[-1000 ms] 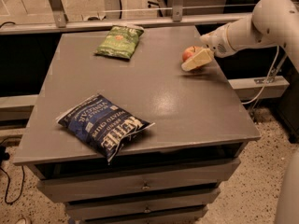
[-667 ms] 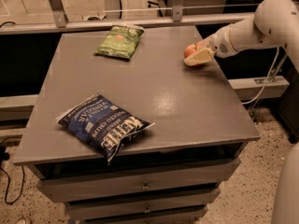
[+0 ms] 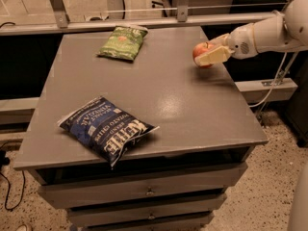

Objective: Pick apple

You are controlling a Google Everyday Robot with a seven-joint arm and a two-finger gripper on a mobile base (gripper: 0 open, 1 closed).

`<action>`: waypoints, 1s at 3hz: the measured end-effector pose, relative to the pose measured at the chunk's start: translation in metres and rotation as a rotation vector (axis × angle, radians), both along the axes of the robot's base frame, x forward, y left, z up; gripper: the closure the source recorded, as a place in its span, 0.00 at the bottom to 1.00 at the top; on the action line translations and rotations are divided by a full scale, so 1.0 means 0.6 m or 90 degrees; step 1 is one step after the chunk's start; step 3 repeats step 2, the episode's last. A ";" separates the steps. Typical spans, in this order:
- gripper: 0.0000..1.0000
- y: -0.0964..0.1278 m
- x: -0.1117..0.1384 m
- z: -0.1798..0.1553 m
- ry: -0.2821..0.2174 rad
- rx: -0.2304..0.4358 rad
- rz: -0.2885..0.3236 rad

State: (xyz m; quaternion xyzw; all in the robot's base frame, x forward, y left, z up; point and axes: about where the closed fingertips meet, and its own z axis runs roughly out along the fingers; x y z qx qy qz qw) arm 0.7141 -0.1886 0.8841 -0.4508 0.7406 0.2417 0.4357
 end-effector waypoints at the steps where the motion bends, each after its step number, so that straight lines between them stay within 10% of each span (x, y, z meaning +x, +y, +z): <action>1: 1.00 0.064 -0.092 0.073 -0.006 0.125 0.159; 3: 1.00 0.085 -0.132 0.083 0.016 0.148 0.223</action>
Offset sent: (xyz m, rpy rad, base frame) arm -0.0435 0.0314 0.0361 0.1622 -0.0119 0.1999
